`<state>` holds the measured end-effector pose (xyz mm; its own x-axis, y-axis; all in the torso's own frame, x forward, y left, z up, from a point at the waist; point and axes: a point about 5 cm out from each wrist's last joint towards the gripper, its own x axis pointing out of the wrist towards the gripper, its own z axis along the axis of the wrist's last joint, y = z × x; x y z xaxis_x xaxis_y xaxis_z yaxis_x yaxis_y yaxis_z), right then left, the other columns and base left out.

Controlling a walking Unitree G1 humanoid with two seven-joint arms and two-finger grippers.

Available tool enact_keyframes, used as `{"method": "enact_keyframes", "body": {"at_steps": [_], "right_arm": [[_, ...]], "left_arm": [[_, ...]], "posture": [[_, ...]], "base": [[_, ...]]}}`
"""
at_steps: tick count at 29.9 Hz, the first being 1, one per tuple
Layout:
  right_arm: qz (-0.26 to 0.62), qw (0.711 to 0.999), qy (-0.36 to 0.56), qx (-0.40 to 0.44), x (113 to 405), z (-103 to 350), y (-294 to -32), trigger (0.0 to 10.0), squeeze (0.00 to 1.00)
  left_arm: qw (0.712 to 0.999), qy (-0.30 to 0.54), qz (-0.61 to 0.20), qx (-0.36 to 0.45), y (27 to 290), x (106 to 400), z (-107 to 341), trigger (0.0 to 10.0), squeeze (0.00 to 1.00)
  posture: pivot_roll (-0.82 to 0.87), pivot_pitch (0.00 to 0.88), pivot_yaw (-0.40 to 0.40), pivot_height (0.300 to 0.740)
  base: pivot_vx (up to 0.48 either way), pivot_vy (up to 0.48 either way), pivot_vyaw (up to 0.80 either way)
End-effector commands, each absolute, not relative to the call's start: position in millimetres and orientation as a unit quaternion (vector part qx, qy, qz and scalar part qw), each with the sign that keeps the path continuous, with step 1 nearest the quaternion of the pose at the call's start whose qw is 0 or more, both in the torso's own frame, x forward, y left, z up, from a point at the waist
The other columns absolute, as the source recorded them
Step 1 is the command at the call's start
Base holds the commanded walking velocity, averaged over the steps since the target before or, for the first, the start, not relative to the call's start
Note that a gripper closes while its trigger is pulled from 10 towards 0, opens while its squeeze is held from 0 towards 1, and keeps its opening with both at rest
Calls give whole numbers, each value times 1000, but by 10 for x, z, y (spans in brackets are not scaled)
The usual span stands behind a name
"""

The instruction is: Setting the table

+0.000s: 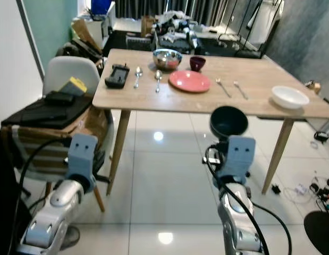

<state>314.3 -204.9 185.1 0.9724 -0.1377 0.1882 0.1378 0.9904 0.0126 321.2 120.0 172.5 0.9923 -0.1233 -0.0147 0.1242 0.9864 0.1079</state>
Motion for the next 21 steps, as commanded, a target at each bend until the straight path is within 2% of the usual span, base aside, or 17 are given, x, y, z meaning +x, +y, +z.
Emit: {"method": "enact_keyframes", "body": {"at_steps": [1, 21], "right_arm": [[-81, 992, -93, -3, 3124, 1828, -2111, 10000, 0], [-68, 994, -90, -4, 3141, 1824, -2092, 10000, 0]], "left_arm": [[996, 10, -69, 54, 1153, 3195, 1679, 10000, 0], [996, 6, -67, 57, 1172, 3205, 1698, 10000, 0]], "posture": [[65, 74, 24, 740], [71, 72, 27, 740]], "base": [[465, 0, 0], [465, 0, 0]]}}
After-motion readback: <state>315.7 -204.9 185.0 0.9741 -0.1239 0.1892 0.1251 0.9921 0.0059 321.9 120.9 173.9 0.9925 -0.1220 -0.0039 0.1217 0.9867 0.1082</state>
